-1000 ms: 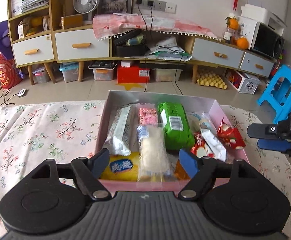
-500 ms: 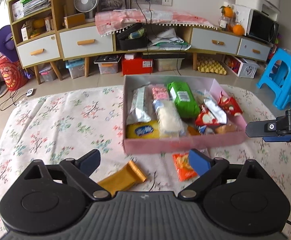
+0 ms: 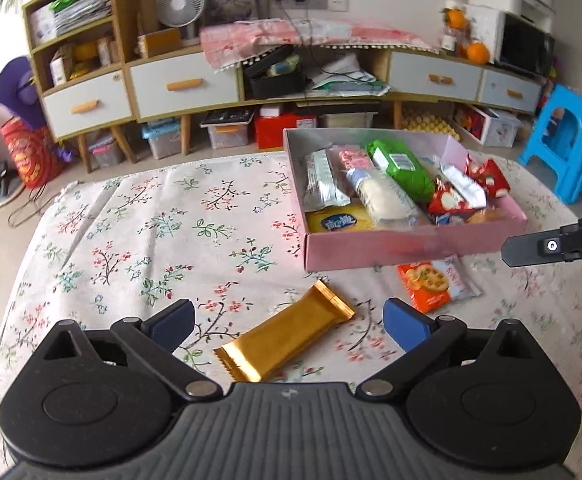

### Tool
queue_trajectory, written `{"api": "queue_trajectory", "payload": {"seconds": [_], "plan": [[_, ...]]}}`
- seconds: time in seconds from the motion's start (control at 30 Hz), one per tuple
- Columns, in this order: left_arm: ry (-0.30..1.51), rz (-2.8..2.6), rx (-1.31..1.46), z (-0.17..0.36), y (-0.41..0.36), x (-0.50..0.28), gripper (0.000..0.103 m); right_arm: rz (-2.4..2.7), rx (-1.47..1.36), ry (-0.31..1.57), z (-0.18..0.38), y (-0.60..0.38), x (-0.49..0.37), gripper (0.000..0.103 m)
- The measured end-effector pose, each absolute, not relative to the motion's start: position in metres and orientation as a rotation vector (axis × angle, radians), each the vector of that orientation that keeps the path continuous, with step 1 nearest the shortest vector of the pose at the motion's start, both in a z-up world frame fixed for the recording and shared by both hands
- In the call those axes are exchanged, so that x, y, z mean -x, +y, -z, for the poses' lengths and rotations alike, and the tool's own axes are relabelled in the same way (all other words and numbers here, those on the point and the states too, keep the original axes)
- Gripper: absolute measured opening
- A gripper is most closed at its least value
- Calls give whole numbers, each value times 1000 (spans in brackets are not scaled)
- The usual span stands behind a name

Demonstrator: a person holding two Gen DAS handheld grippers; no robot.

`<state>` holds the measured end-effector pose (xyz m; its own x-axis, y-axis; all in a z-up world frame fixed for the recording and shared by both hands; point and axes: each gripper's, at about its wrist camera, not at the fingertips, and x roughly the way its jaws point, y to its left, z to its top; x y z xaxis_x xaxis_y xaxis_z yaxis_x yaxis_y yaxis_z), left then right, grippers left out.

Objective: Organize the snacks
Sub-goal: 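Open both tools and move back over the gold bar and cracker pack, then grasp the gold bar with the left tool while the right tool grasps the orange cracker pack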

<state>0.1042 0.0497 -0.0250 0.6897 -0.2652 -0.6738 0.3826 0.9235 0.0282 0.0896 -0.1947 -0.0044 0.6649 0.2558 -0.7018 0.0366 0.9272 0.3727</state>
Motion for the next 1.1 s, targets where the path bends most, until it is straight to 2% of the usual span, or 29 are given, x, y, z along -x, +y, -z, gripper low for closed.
{"api": "queue_trajectory", "payload": {"seconds": [0.23,0.47,0.63,0.8,0.87,1.1], "plan": [[697,443,-274,48,67,-108,100,-159,-191,807,26,-164,-88,90],[735,483,-314,61,66,-113,98,-170,-149,814,43,-149,-92,94],[788,511,-336,68,63,-113,87,-151,-136,838,56,-144,-100,94],[818,597,-319,63,61,-107,70,-123,-112,804,61,-140,-106,94],[824,621,-318,63,60,-105,67,-107,-104,790,63,-140,-107,94],[795,567,-324,65,52,-107,75,-90,-45,767,67,-135,-110,94]]}}
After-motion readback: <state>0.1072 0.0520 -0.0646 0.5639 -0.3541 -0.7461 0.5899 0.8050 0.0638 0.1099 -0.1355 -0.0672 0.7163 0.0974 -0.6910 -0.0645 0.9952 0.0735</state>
